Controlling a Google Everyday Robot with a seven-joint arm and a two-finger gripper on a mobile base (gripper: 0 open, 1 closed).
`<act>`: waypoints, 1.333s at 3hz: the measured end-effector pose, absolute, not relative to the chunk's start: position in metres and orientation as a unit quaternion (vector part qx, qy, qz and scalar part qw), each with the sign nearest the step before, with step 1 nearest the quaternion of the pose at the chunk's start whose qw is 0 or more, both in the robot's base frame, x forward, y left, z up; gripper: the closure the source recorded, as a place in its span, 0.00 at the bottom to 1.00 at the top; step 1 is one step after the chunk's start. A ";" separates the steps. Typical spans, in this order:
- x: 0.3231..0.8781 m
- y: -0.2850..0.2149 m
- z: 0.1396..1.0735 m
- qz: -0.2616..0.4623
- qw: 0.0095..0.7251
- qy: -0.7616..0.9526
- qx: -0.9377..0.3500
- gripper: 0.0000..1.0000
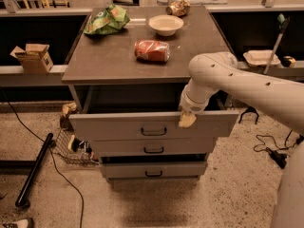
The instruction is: Open top drawer
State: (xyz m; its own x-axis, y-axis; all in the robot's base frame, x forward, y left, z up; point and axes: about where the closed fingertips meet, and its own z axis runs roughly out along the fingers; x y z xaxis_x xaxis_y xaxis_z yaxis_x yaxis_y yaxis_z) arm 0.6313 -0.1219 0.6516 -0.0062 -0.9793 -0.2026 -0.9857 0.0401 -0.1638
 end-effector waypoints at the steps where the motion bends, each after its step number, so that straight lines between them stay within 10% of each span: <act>1: 0.631 -0.122 0.652 0.012 0.131 0.709 -0.693 0.00; 4: 0.602 -0.123 0.644 0.076 0.058 0.723 -0.684 0.00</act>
Offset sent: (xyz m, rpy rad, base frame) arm 0.0000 0.0000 0.0000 0.0000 0.0001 0.0000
